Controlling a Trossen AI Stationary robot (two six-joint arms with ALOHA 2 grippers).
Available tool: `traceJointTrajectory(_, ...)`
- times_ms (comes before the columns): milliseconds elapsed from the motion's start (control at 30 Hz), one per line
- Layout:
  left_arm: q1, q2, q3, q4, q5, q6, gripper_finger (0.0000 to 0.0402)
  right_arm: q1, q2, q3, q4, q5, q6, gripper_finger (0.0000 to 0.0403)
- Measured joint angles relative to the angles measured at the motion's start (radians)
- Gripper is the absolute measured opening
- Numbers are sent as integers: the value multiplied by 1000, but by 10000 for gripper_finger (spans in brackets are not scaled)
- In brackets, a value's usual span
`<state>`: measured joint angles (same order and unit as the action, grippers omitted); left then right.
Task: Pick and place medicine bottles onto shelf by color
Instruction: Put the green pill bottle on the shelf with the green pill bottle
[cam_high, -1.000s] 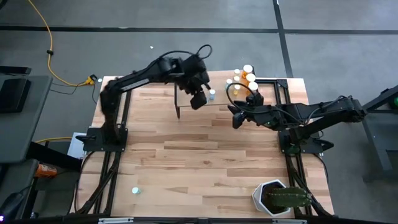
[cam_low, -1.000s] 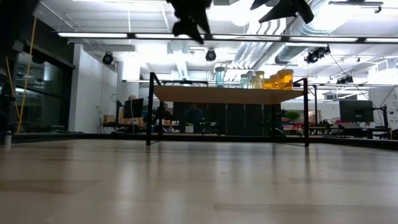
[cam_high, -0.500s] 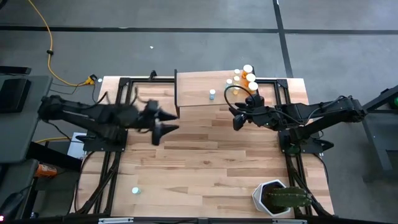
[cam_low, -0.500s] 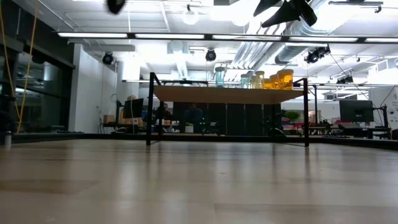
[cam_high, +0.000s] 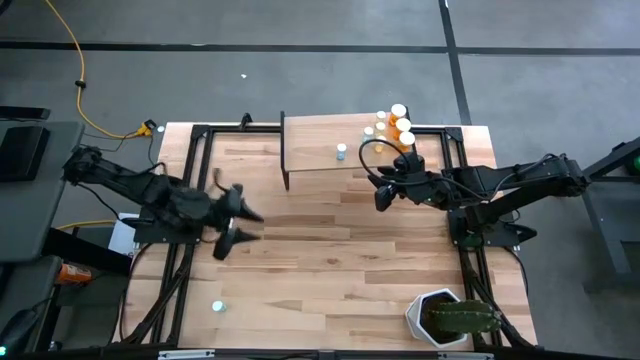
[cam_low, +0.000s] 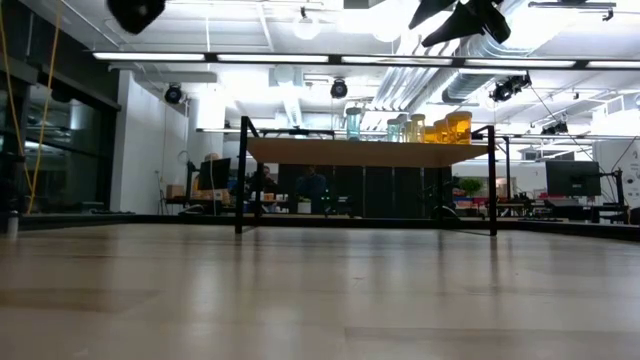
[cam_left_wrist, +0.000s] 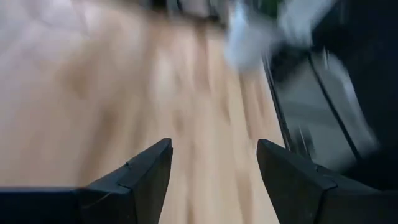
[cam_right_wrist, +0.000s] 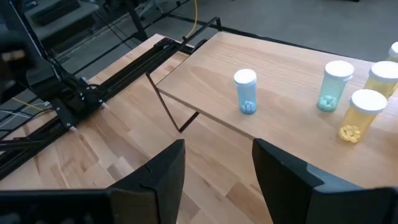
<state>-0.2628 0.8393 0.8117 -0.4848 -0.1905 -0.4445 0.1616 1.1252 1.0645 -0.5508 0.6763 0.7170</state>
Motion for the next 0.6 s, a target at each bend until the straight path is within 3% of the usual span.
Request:
traceJointTrajectory(133,-91,110,51,-210,234,-141,227,0,0,0,-3,-4,0,179)
traceJointTrajectory(233,-237,186,55,-232,320,-273,227,0,0,0,-10,-4,0,179)
traceJointTrajectory(333,-408,264,53,-228,286,-395,227,0,0,0,-22,-3,-3,179)
traceJointTrajectory(433,-560,335,53,-228,184,-535,227,0,0,0,-54,1,-2,179)
traceJointTrajectory(600,-709,424,53,-229,25,-740,227,0,0,0,-103,1,13,179)
